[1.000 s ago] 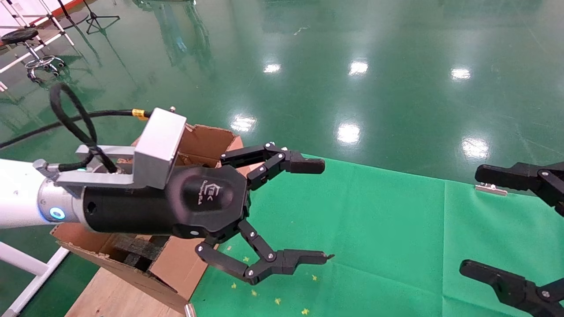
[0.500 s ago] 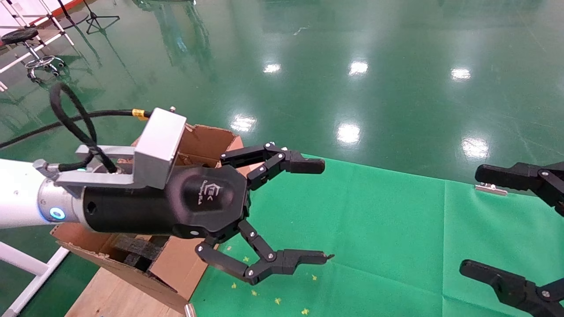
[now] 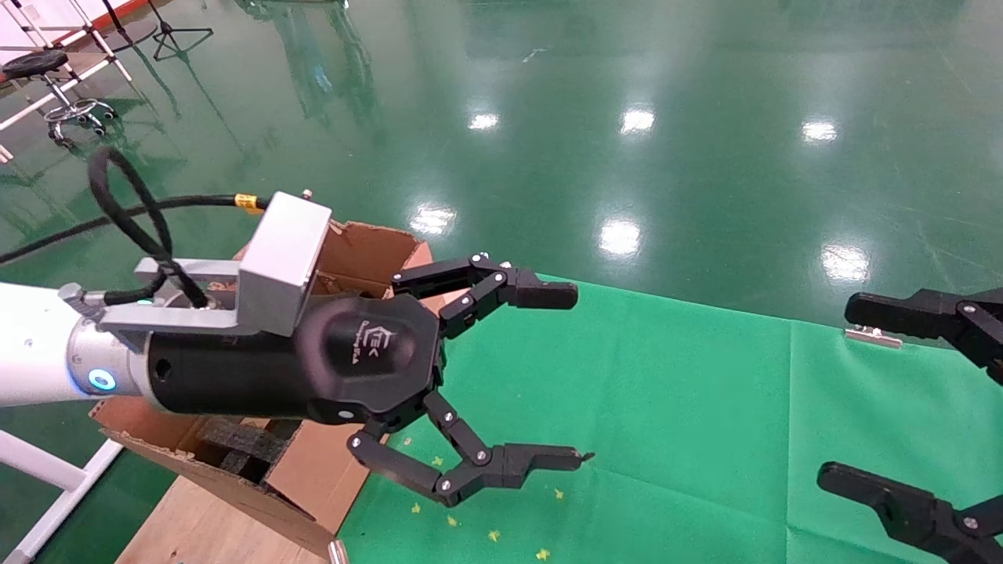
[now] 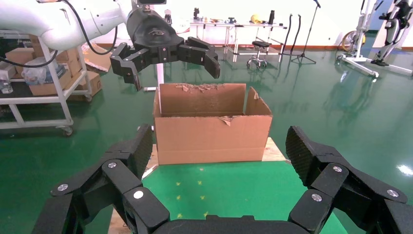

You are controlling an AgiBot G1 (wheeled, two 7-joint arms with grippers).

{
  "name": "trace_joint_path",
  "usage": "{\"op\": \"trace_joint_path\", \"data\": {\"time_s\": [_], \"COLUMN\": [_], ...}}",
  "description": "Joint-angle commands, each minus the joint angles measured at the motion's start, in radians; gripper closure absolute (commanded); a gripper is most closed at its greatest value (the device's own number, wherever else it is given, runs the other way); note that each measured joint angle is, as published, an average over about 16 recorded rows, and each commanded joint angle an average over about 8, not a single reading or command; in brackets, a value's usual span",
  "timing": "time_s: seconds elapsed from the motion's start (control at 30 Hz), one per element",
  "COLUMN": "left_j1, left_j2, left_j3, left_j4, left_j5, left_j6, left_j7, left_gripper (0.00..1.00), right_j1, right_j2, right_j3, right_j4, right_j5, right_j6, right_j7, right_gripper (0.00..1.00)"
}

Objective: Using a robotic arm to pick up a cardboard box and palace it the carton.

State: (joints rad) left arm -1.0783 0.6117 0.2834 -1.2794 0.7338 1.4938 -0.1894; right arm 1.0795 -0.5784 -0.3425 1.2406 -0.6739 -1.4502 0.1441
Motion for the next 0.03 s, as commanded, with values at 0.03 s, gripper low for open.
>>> {"op": "trace_joint_path", "data": {"time_s": [0.03], "left_j1": [0.000], "left_j2": [0.000], "left_j3": [0.000], "left_j4": [0.000], "left_j5": [0.000], "left_j6": [0.000], "left_j7": [0.000], "left_gripper": [0.00], "right_j1": [0.000], "right_j2": [0.000], "right_j3": [0.000], "right_j4": [0.000], "right_j5": [0.000], "right_j6": [0.000], "right_j7": [0.000], "right_gripper": [0.00]}}
